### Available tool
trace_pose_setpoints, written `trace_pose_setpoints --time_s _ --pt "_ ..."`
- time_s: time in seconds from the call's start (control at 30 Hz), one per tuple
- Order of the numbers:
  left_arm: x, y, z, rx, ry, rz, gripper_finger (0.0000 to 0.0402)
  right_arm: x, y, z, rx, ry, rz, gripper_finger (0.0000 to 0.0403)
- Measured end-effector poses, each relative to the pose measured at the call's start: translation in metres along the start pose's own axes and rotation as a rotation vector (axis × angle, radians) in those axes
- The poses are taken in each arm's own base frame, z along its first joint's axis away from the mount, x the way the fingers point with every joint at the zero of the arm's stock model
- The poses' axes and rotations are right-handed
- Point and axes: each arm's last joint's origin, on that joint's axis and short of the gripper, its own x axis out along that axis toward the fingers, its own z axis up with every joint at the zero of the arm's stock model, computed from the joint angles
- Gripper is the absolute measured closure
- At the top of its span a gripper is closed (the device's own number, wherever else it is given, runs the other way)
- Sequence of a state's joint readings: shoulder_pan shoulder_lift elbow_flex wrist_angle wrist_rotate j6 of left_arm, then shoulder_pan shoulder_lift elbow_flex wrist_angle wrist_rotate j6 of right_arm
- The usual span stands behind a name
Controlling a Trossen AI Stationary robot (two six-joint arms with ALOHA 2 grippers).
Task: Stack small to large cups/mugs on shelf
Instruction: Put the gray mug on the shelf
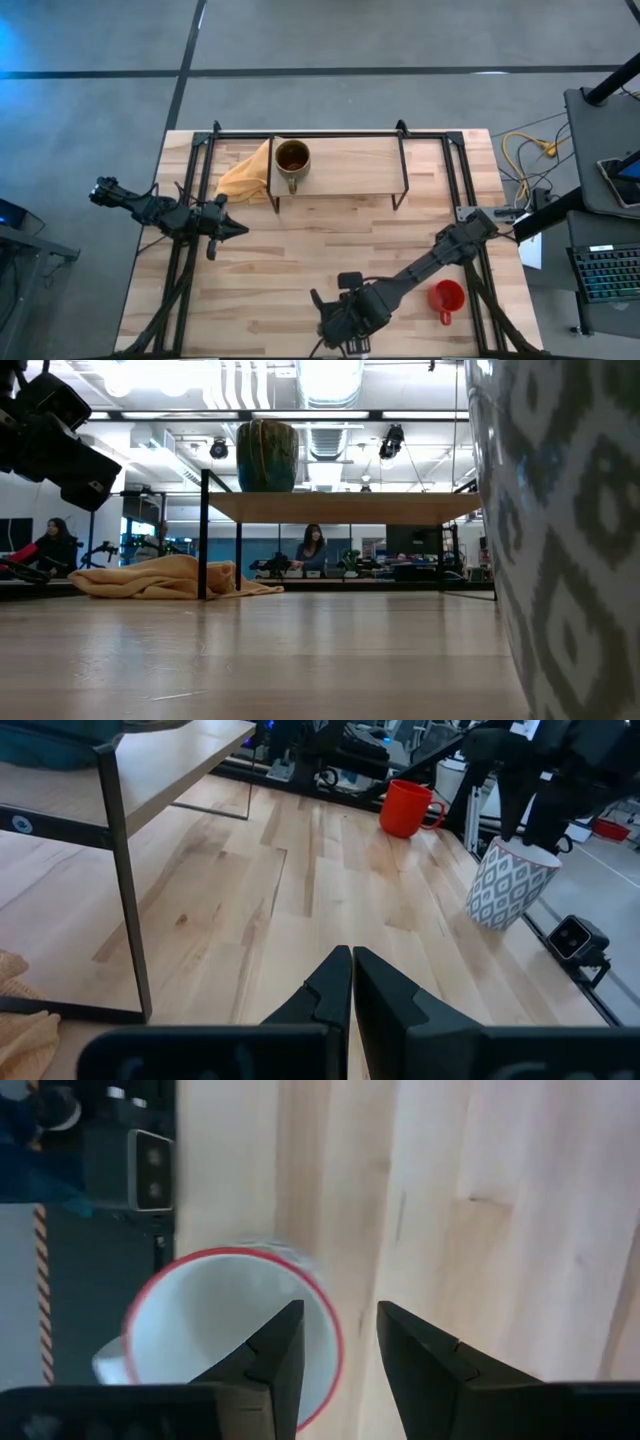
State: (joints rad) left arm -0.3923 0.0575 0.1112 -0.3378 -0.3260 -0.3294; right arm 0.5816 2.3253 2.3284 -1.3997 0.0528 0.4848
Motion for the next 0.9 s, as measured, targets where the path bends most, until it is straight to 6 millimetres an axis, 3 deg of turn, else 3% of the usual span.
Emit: trace_pose_setpoints --time_s 0.9 --pt "0.0 0.0 0.0 -0.002 -0.004 -0.001 0.0402 0.025 -0.002 -0.009 -0.019 0.098 -0.021 0.0282"
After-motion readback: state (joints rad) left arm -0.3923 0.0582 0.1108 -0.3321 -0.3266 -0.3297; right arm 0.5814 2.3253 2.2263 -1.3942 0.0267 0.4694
